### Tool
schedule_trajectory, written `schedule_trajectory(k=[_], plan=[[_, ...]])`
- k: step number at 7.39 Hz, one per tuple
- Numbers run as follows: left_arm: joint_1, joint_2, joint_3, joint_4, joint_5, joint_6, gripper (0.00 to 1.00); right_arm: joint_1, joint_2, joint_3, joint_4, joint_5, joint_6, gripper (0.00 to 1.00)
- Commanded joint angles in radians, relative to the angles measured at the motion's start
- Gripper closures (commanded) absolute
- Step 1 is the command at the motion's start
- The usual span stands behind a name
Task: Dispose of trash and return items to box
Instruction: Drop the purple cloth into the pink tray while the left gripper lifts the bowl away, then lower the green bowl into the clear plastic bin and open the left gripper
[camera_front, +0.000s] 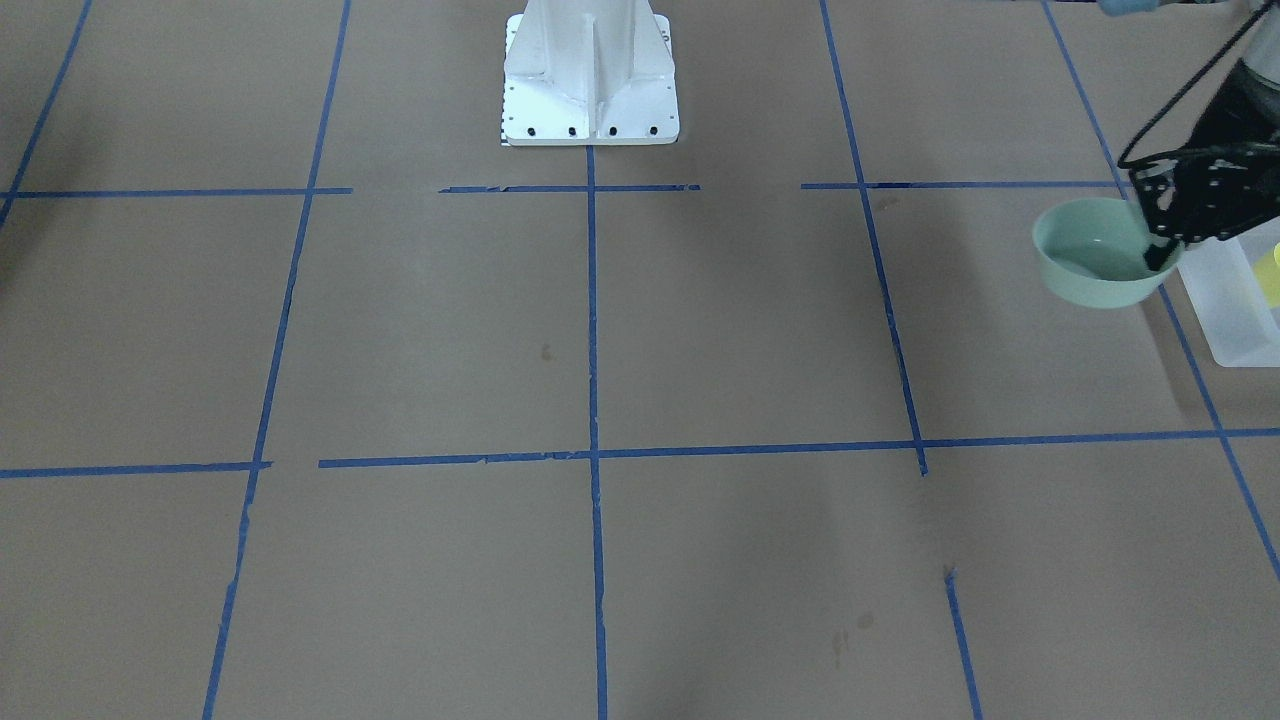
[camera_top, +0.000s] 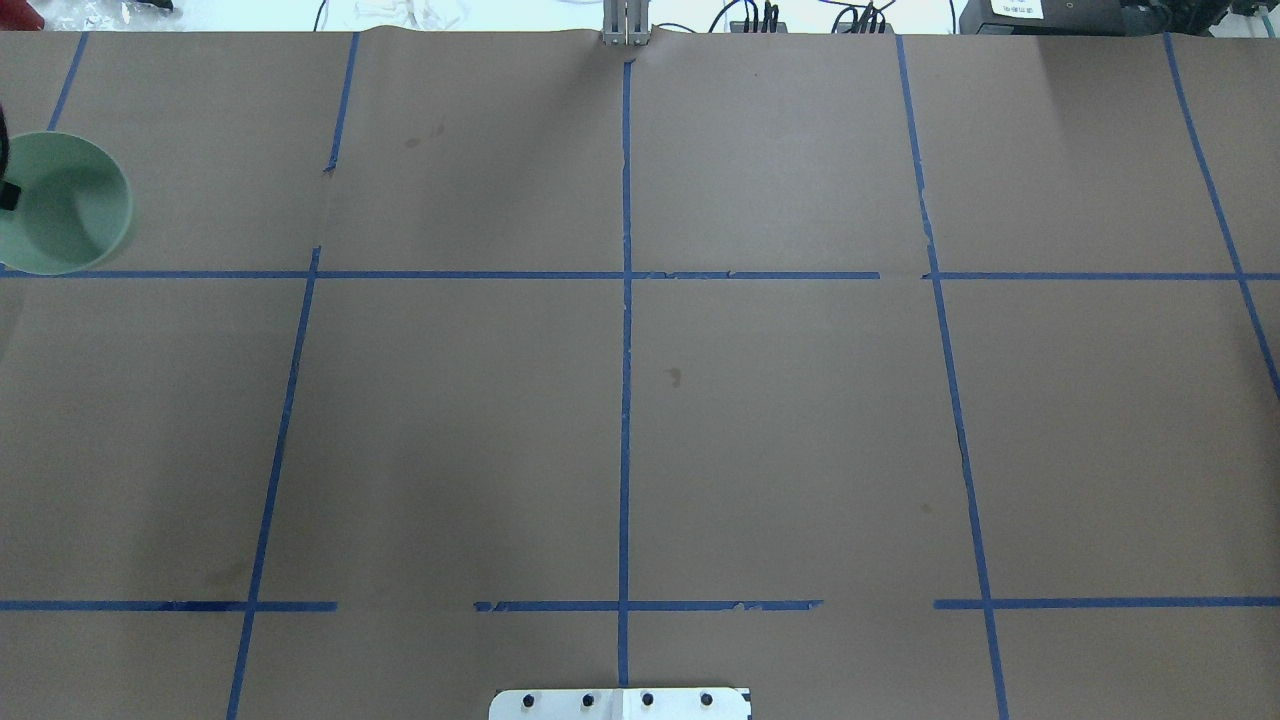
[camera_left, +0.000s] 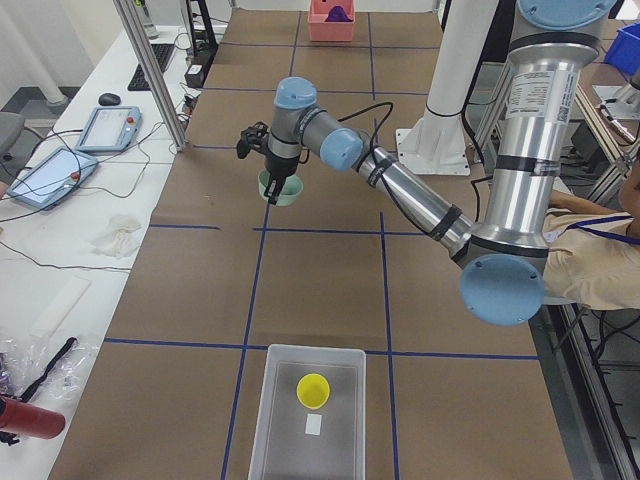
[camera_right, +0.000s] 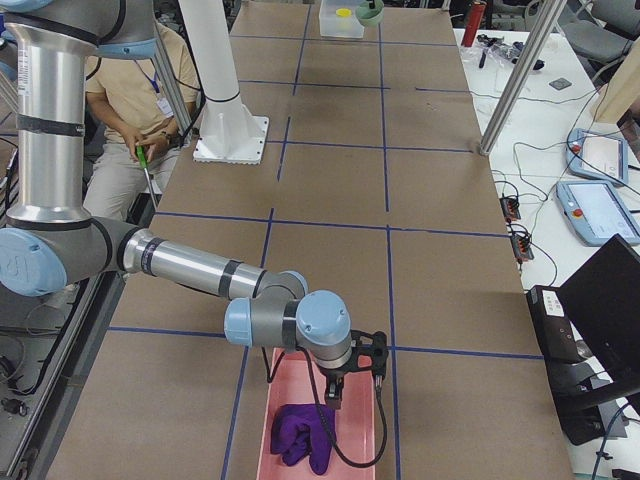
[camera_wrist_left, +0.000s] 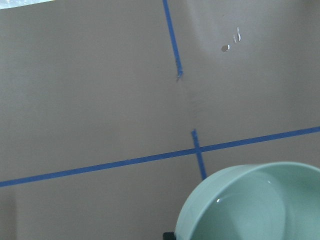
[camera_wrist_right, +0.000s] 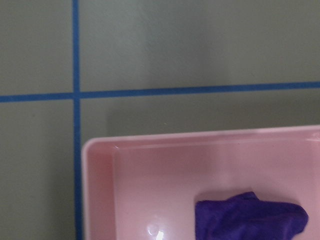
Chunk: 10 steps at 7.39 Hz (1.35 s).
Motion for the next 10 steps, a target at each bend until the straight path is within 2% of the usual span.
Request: schedule_trajectory(k=[1, 4, 6, 7, 9, 10], plan=[[-0.202, 0.013, 0.174, 0.001, -0.043, 0.314, 1.0, -0.082, -0.002, 0.176, 0.014, 0.043, 0.157, 0.0], [-0.386, 0.034, 0.443, -0.002, -0.041, 0.634, 1.0, -0.212, -0.014, 0.397, -0.024, 0.062, 0.433, 0.0], [-0.436, 0.035, 0.617, -0.043, -0.037, 0.677, 1.0, -0.301, -0.009, 0.509, -0.073, 0.062, 0.576, 0.0], [-0.466, 0.042, 0.712, -0.115, -0.04, 0.676, 1.0, -0.318, -0.009, 0.522, -0.074, 0.065, 0.593, 0.0], [-0.485, 0.068, 0.783, -0.15, -0.044, 0.673, 1.0, -0.335, -0.009, 0.537, -0.074, 0.073, 0.621, 0.0], [-0.493, 0.086, 0.839, -0.236, -0.046, 0.67, 1.0, -0.336, -0.012, 0.539, -0.074, 0.073, 0.621, 0.0]])
